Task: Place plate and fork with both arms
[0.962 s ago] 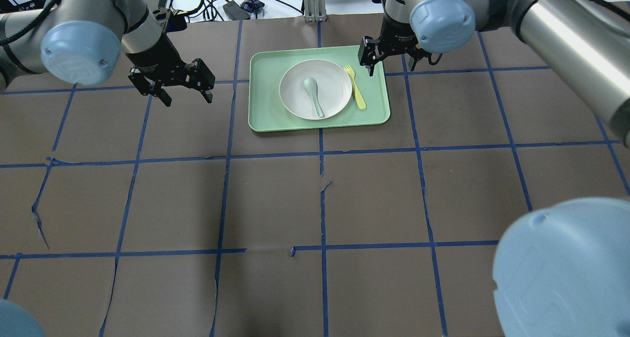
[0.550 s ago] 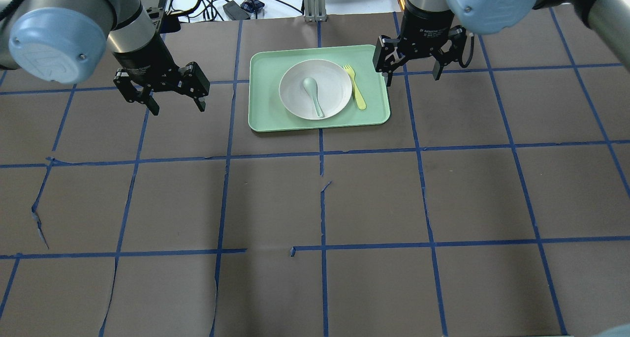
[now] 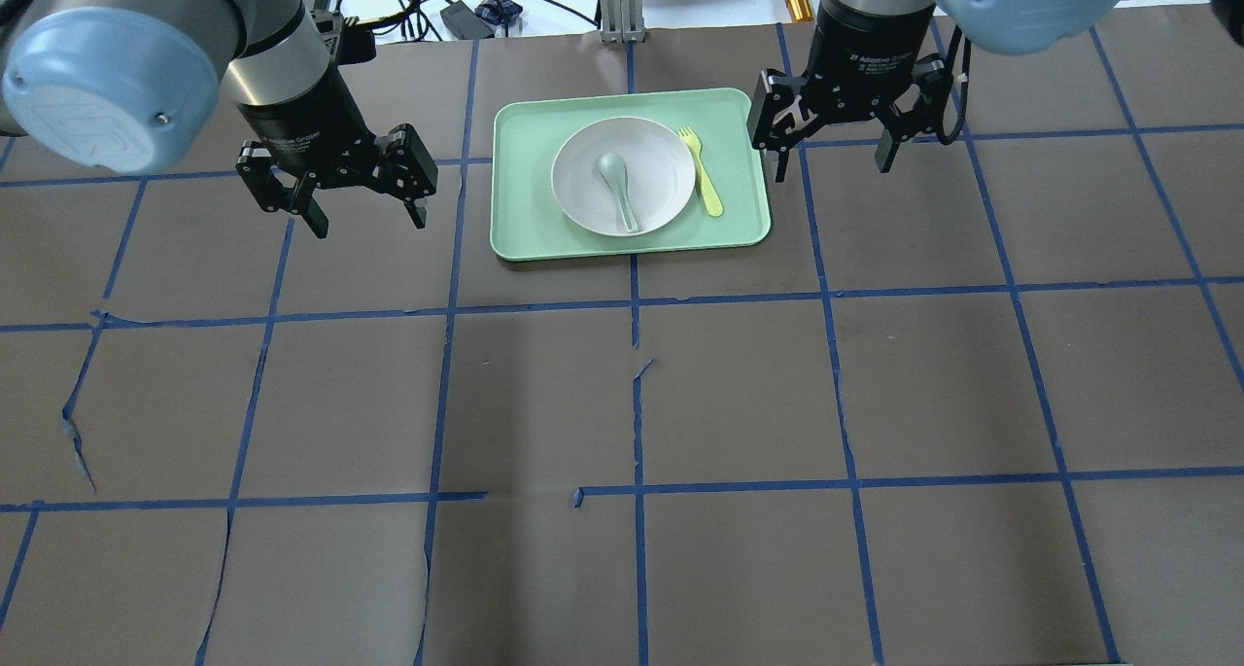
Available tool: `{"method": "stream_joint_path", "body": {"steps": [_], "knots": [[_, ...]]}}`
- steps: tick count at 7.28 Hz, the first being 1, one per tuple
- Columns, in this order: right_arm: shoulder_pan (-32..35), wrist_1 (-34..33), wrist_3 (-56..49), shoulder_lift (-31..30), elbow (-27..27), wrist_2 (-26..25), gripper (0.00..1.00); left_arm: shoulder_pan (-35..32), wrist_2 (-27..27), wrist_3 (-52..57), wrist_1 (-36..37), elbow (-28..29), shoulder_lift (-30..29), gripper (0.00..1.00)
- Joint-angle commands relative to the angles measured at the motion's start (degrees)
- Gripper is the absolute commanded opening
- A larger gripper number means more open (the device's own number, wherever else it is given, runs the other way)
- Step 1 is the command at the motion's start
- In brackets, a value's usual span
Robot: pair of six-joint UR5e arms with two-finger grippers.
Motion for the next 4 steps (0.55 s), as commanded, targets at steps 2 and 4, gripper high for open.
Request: {"method": "stream_joint_path", "body": {"steps": [2, 4], "knots": [[0.21, -0.42, 0.51, -0.12, 0.15, 0.48, 1.0, -0.18, 3.98, -0.16, -5.63, 0.88, 2.29, 1.0], [0.12, -0.42, 0.42, -0.12, 0.15, -0.3, 1.0, -0.18, 3.19, -1.29, -5.84, 0.8, 1.96, 1.0]]}}
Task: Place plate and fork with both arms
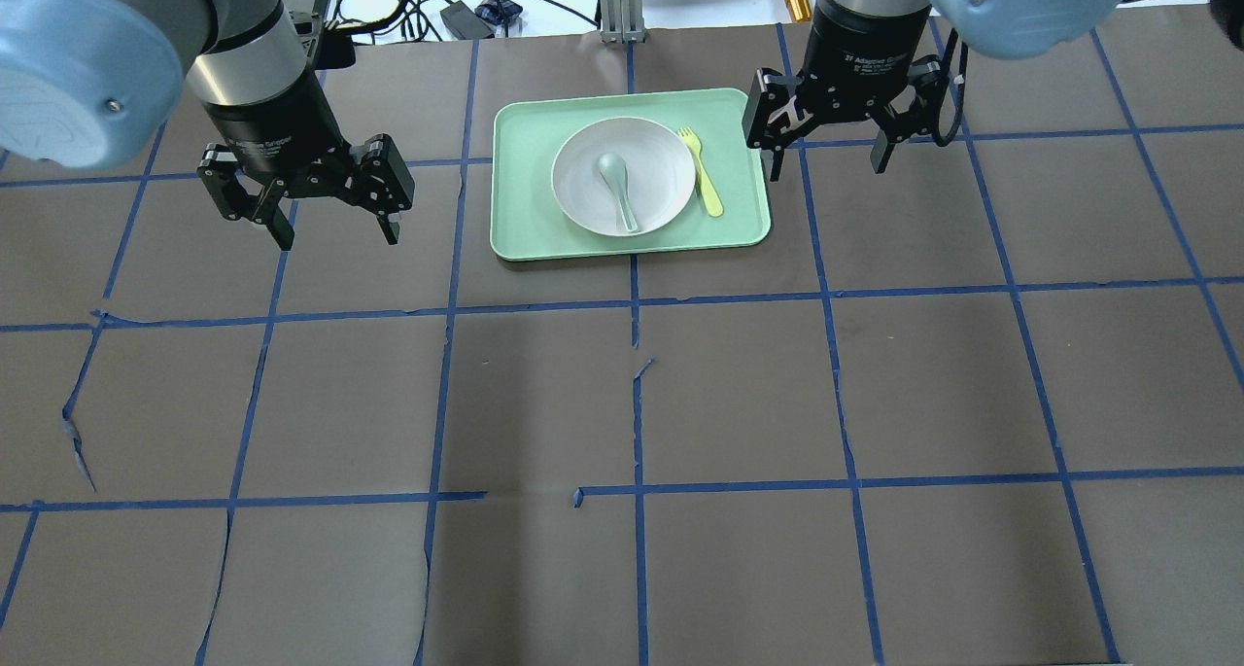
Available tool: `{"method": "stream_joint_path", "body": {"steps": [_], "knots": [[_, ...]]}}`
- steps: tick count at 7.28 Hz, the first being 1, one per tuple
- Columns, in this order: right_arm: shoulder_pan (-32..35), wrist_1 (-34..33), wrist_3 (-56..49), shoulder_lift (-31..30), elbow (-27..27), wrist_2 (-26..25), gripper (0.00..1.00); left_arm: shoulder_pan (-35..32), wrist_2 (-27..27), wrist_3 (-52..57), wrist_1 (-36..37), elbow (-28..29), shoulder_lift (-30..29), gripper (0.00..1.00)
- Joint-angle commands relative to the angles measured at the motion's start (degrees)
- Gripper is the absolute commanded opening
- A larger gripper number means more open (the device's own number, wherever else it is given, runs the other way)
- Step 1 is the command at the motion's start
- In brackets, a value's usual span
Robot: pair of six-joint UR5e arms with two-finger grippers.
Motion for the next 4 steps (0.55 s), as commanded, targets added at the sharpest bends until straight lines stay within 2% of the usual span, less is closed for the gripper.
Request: {"method": "stream_joint_path", "body": {"steps": [1, 4], "knots": [[-0.32, -0.06, -0.24, -0.01, 0.01, -0.63, 1.0, -0.61, -0.28, -2.32, -0.01, -0.05, -0.73, 1.0], [-0.58, -0.15, -0.86, 0.08, 0.01, -0.63, 1.0, -2.03, -1.16, -2.51, 1.4, -0.14, -1.18, 1.0]]}}
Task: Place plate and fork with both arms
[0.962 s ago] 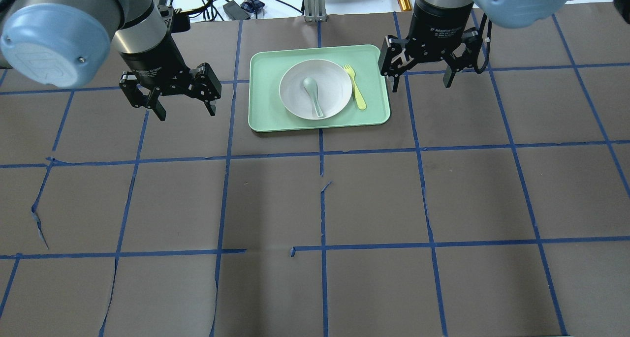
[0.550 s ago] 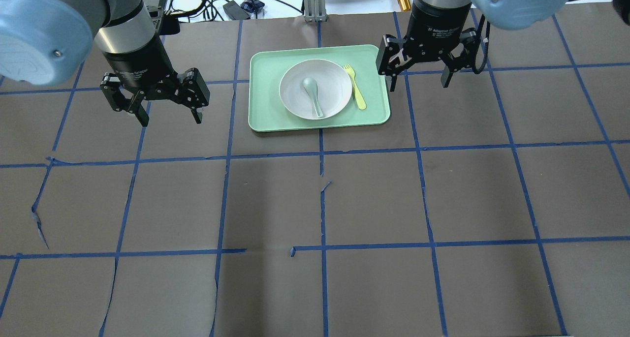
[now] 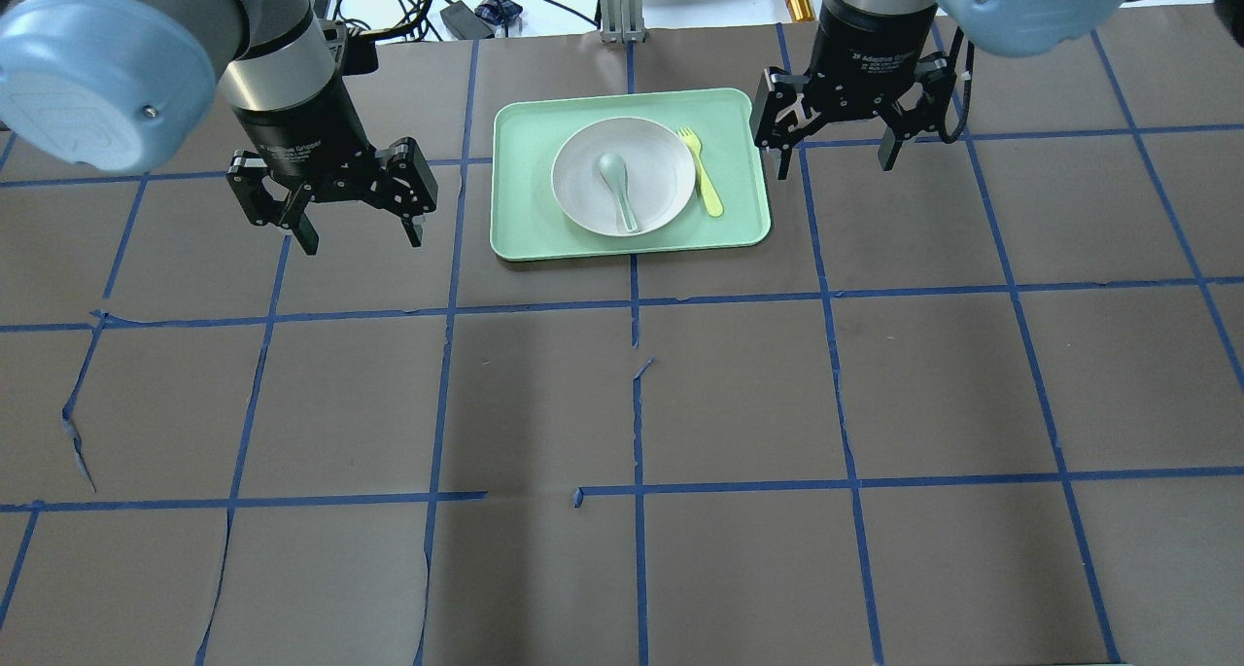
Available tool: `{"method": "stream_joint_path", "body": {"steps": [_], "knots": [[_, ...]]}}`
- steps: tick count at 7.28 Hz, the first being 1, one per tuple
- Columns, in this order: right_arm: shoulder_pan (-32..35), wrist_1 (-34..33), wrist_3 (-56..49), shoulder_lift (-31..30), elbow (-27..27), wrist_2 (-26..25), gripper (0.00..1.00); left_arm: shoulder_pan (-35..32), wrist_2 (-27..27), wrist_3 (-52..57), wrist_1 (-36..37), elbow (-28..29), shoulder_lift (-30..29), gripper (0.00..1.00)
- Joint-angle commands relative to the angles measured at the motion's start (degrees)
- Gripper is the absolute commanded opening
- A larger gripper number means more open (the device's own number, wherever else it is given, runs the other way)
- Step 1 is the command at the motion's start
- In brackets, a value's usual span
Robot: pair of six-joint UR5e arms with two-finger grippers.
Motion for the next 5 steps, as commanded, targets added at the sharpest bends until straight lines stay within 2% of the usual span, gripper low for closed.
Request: {"method": "stream_joint_path", "body": {"steps": [1, 5], "knots": [[-1.6, 0.14, -1.38, 0.01, 0.0, -0.01, 1.0, -0.35, -0.11, -0.12, 0.34, 0.07, -0.08, 1.0], [-2.58, 0.94, -1.13, -2.53, 1.75, 0.86, 1.0, -0.44, -0.19, -0.12, 0.25, 0.07, 0.27, 1.0]]}}
